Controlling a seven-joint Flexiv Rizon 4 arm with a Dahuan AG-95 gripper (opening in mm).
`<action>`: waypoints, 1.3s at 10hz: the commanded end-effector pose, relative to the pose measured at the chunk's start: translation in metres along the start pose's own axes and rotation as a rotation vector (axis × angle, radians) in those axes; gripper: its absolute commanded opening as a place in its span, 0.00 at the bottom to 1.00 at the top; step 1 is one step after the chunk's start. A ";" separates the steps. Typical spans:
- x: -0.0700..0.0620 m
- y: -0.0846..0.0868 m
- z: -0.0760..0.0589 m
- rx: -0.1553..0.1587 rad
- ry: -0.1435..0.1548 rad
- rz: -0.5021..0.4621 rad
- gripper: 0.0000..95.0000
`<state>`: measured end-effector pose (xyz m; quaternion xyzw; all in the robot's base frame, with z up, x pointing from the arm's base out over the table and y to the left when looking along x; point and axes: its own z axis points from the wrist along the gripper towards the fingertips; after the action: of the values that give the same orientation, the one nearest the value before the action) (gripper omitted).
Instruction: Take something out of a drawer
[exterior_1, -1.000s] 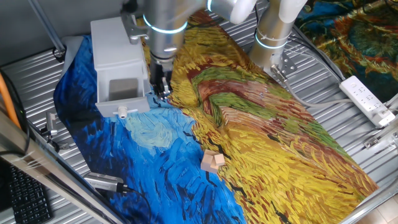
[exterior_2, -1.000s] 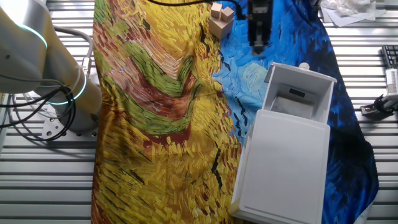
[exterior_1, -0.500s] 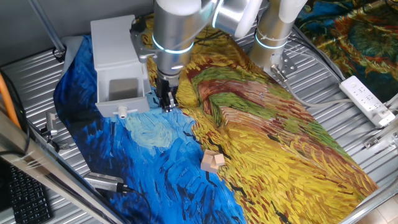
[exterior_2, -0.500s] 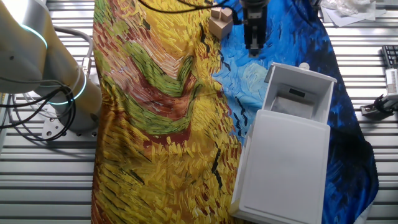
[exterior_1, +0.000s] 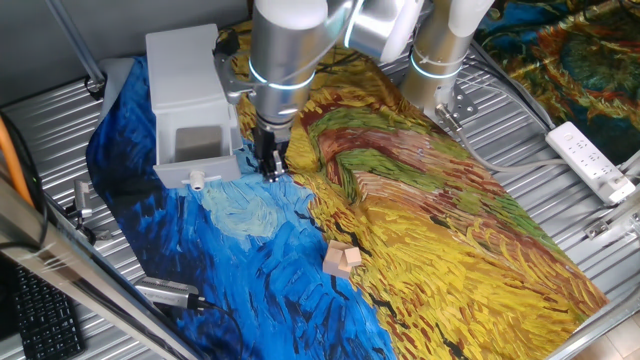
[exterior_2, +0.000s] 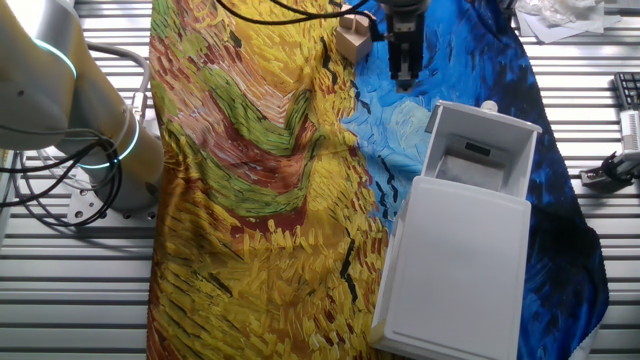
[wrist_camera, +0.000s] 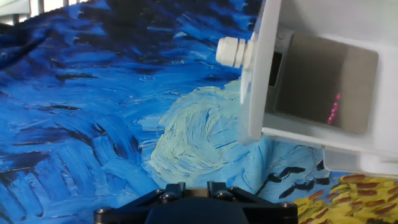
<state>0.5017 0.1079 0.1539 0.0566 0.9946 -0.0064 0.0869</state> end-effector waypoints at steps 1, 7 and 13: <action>0.003 0.005 0.003 -0.001 0.042 0.005 0.00; 0.012 0.013 0.015 -0.035 0.158 0.018 0.00; 0.020 0.019 0.031 -0.019 0.151 0.023 0.00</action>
<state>0.4884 0.1284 0.1198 0.0676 0.9976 0.0083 0.0123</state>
